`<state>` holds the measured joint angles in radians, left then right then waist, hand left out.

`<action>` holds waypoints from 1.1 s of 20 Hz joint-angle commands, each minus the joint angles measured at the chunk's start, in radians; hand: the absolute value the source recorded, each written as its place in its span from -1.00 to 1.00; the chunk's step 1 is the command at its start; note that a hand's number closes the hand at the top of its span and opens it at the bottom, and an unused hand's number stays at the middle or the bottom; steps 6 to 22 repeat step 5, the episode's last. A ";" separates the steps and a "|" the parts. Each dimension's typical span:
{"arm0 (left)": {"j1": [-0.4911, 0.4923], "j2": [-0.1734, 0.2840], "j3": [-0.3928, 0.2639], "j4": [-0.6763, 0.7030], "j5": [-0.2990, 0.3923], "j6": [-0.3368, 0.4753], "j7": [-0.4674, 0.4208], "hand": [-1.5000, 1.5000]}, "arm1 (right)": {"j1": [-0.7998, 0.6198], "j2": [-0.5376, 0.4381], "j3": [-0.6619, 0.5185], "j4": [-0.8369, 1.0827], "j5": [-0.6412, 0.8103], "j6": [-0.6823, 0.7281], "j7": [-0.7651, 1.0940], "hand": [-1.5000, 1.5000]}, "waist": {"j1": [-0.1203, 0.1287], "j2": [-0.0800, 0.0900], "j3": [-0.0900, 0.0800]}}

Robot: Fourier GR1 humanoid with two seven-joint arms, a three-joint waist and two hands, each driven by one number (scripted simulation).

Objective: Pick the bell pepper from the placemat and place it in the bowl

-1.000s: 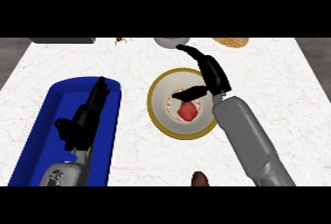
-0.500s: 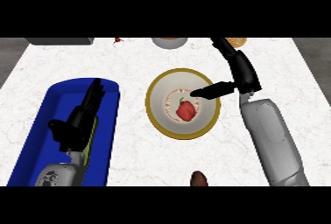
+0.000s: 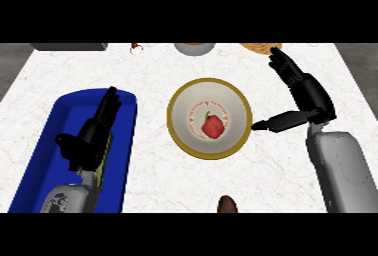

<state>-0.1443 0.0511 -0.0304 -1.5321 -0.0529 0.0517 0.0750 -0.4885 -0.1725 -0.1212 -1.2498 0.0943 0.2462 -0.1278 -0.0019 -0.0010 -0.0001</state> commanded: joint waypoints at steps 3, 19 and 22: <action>0.032 0.013 0.008 -0.087 0.023 -0.028 0.064 0.00 | 0.054 -0.033 -0.006 -0.034 -0.040 0.075 -0.028 -1.00 | 0.004 0.001 0.000; -0.033 -0.018 0.001 0.028 -0.020 0.012 -0.003 0.00 | 0.085 -0.054 -0.009 -0.026 -0.028 0.091 -0.063 -1.00 | 0.002 0.001 0.000; -0.033 -0.018 0.001 0.028 -0.020 0.012 -0.003 0.00 | 0.085 -0.054 -0.009 -0.026 -0.028 0.091 -0.063 -1.00 | 0.002 0.001 0.000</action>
